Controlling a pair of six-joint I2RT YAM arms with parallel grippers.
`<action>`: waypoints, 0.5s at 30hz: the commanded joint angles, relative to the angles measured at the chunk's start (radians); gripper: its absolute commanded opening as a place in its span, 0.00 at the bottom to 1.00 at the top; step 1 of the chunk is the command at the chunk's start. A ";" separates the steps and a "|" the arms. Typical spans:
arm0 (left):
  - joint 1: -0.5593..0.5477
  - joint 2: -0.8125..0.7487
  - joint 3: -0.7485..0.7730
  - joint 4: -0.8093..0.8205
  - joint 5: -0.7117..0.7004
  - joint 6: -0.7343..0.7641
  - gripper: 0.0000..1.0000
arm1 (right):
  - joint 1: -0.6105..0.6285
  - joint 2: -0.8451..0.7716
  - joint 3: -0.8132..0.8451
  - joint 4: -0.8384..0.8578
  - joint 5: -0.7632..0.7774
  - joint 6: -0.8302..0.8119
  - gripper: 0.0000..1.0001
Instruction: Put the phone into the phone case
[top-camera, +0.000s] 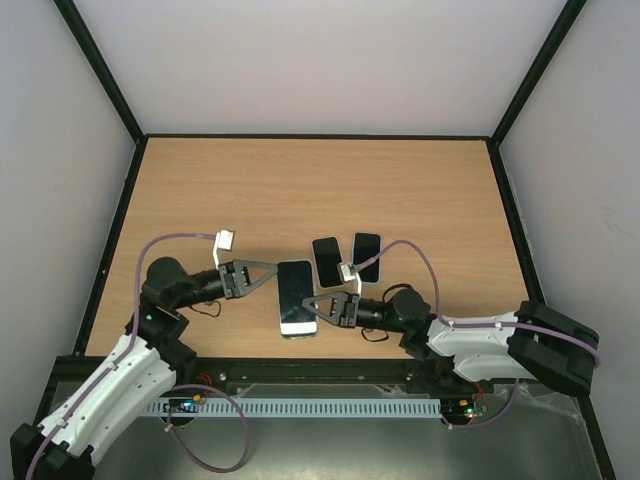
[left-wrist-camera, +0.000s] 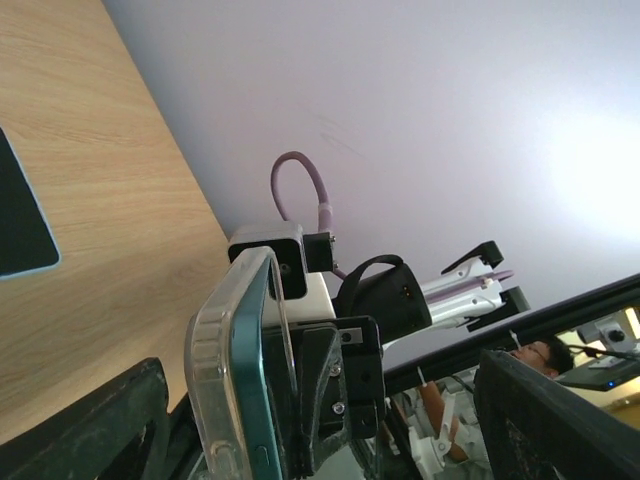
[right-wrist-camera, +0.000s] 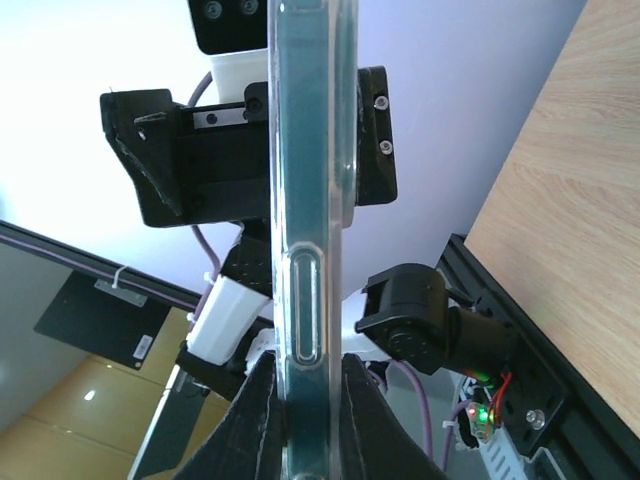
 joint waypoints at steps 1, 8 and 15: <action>0.005 -0.003 -0.023 0.074 0.032 -0.035 0.80 | -0.001 0.043 0.014 0.236 -0.045 0.046 0.02; 0.005 0.032 -0.049 0.123 0.041 -0.052 0.71 | -0.001 0.136 0.007 0.403 -0.075 0.118 0.02; 0.005 0.050 -0.058 0.204 0.056 -0.112 0.35 | -0.001 0.141 0.017 0.387 -0.075 0.113 0.02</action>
